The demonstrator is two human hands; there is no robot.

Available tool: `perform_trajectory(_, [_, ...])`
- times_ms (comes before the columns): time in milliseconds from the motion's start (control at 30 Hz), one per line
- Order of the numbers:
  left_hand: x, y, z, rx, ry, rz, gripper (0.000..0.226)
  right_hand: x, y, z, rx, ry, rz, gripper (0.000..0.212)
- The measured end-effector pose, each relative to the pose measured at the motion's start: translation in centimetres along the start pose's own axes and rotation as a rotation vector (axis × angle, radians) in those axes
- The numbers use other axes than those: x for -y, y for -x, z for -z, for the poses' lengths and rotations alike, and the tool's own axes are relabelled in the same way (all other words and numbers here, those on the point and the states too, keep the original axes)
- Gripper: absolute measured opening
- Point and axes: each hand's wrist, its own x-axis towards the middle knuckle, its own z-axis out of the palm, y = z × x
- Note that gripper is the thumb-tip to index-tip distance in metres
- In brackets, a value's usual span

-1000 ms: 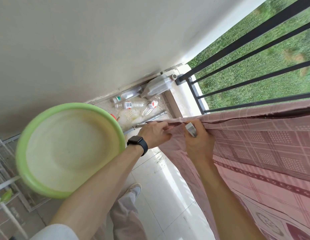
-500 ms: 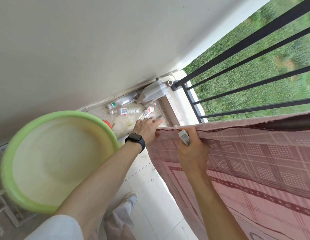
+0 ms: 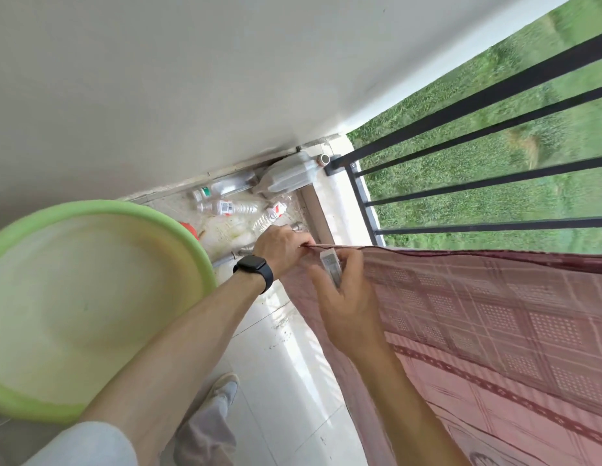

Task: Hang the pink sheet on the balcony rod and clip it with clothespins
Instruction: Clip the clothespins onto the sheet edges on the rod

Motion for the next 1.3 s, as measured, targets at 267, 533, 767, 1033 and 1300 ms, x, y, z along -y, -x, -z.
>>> perform_trajectory(267, [0.2,1.0,1.9,-0.002,0.169,0.075,0.021,-3.0,-2.5,-3.5,0.027,-0.009,-0.148,0.022])
perform_trajectory(533, [0.0,1.6,1.8,0.026,0.347,0.118,0.014,-4.2,-5.0,-2.6,-0.100,0.296,-0.090,0.035])
perform_trajectory(767, [-2.1,6.2,1.2,-0.030,0.982,0.267,0.027,-5.3,-5.3,-2.8,-0.136,0.083,-0.118,0.034])
perform_trajectory(1033, [-5.1,5.2,0.8,-0.149,0.458,0.136,0.021,-4.0,-4.9,-1.6,-0.072,0.175,-0.104,0.045])
perform_trajectory(1300, [-0.6,6.3,2.2,0.026,0.528,0.236,0.021,-5.0,-4.5,-1.0,-0.042,0.427,0.050,0.026])
